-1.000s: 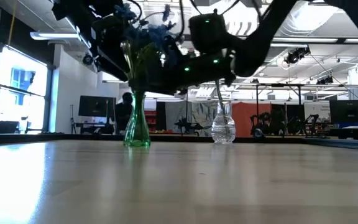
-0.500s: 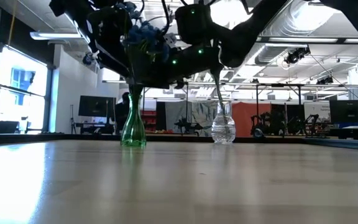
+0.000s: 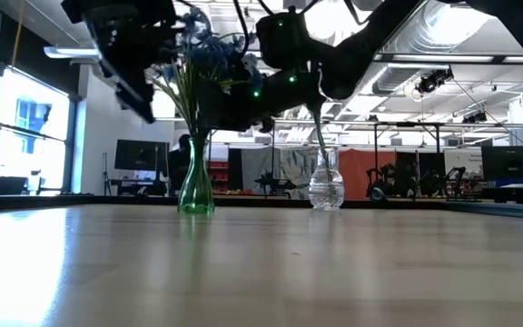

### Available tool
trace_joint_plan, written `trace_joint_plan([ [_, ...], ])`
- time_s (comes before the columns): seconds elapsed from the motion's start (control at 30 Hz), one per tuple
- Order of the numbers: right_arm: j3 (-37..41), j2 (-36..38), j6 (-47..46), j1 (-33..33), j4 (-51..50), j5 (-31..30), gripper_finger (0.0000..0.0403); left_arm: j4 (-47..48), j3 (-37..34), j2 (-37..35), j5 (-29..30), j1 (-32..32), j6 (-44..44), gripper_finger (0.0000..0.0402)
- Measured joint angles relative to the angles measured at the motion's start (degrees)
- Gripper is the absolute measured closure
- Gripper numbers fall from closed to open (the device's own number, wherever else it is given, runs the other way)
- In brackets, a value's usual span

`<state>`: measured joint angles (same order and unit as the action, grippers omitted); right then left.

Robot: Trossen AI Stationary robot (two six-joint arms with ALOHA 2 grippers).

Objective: Sort flowers into vase by color
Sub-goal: Adjust the green vase

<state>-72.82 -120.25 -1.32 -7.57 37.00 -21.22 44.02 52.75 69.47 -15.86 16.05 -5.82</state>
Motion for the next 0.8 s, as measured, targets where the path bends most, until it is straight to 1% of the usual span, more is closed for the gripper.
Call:
trace_joint_plan([
  [0.1,0.0,0.0,-0.2,-0.3,-0.4,0.0,0.039,5.8,0.0,0.0,0.8,0.0,-1.0,0.0172],
  [0.2,0.0,0.0,-0.1,-0.4,-0.6,0.0,0.0398,9.5,0.0,0.0,1.2,0.0,-3.0,0.0172],
  [0.43,0.0,0.0,-0.2,-0.4,-0.8,0.0,0.0397,13.2,0.5,-2.7,1.2,0.0,-4.5,0.0172],
  [0.57,0.0,0.0,-0.2,-0.4,-0.8,-0.1,0.0399,13.9,3.7,-5.3,1.3,0.0,-4.1,0.0172],
  [0.8,0.0,0.0,-1.3,-0.8,-1.2,0.0,0.0399,13.7,11.4,-9.8,1.6,0.0,-3.5,0.0172],
])
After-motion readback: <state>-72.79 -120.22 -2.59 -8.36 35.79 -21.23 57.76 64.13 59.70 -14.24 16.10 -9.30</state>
